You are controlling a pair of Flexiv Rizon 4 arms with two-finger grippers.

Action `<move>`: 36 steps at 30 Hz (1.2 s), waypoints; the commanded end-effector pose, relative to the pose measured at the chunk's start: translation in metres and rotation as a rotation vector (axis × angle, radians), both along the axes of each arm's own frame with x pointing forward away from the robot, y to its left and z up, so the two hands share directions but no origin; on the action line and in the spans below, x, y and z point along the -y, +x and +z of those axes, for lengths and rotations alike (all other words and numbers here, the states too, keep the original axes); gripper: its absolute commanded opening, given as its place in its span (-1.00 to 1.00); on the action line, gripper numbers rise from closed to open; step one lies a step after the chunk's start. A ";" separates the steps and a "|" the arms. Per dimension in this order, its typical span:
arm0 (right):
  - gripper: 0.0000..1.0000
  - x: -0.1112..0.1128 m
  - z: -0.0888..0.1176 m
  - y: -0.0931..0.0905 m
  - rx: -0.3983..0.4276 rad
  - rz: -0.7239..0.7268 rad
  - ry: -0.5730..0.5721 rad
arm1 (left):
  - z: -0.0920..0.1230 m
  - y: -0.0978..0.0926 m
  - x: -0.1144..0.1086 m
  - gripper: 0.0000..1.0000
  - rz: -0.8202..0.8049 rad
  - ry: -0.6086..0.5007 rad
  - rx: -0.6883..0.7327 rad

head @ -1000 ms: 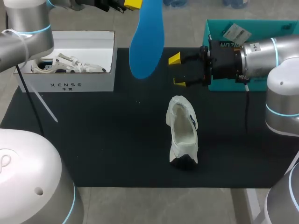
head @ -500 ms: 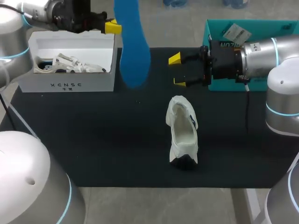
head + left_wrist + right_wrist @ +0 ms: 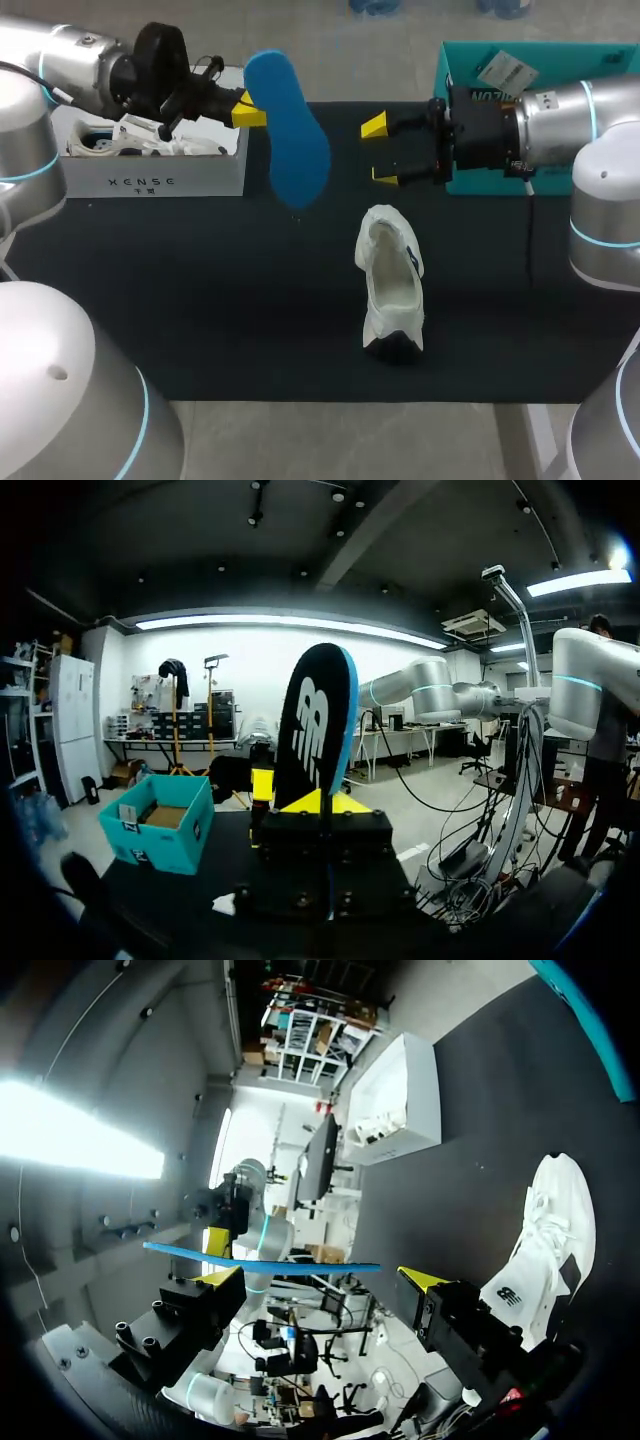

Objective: Take the shoe out of the shoebox, open the shoe tongue, remove and reinsert the insole, then place the shoe into the shoebox

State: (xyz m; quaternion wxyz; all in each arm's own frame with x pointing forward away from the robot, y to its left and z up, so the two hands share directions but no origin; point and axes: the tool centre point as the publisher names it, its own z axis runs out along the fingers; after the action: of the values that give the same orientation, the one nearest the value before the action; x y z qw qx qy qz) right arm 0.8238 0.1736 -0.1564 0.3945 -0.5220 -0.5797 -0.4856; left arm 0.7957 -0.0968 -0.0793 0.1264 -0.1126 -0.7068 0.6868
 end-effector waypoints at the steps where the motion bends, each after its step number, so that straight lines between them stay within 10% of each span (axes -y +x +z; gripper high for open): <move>1: 1.00 -0.002 -0.001 0.001 0.000 -0.001 -0.001 | -0.002 -0.003 0.002 -1.00 0.030 0.033 -0.091; 26: 1.00 -0.002 -0.001 0.001 0.000 -0.001 -0.001 | -0.002 -0.003 0.002 -1.00 0.030 0.033 -0.091; 36: 1.00 -0.002 -0.001 0.001 0.000 -0.001 -0.001 | 0.023 -0.039 0.010 -1.00 0.033 -0.022 0.476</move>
State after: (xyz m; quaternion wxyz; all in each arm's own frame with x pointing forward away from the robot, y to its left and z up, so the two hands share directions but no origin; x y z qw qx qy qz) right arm 0.8240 0.1740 -0.1567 0.3944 -0.5218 -0.5798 -0.4858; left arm 0.7705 -0.1151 -0.0608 0.0602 -0.1807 -0.7199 0.6674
